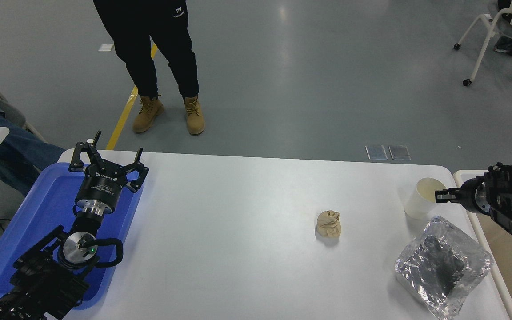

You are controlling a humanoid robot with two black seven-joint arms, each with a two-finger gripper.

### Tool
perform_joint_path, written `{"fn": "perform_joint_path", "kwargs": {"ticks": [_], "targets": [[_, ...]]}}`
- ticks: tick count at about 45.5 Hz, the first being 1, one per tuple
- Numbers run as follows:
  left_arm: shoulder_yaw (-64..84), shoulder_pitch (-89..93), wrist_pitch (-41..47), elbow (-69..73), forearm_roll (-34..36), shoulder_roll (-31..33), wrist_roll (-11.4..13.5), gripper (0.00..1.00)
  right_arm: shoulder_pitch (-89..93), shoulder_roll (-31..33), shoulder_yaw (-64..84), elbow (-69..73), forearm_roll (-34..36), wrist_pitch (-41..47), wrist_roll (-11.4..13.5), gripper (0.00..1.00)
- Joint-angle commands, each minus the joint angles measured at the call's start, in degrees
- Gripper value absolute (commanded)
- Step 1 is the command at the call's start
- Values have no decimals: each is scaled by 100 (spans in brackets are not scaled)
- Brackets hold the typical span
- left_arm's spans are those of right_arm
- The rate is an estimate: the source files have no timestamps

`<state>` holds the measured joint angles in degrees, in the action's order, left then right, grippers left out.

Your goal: Pick up paper cup place in dustbin

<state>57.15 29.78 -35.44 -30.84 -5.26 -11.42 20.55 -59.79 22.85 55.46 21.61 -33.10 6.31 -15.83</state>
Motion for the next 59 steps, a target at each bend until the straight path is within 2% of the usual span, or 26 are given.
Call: {"fn": "perform_joint_path", "kwargs": {"ticks": [1, 19, 25, 32, 44, 59], "targets": [[7, 1, 2, -1, 7, -1, 2, 100, -6, -8, -9, 28, 6, -7, 9, 0], [-2, 1, 2, -1, -1, -1, -7, 100, -313, 44, -184, 185, 32, 107, -52, 0], [-2, 1, 2, -1, -2, -1, -7, 100, -814, 167, -105, 739, 32, 257, -52, 0], [-2, 1, 2, -1, 7, -1, -7, 100, -1526, 615, -44, 1600, -47, 415, -43, 0], [-2, -7, 2, -1, 7, -1, -7, 100, -3292, 1108, 896, 3208, -29, 600, -43, 0], [-2, -7, -6, -1, 7, -1, -7, 100, -5208, 1178, 1880, 4343, 32, 1021, -35, 0]]}}
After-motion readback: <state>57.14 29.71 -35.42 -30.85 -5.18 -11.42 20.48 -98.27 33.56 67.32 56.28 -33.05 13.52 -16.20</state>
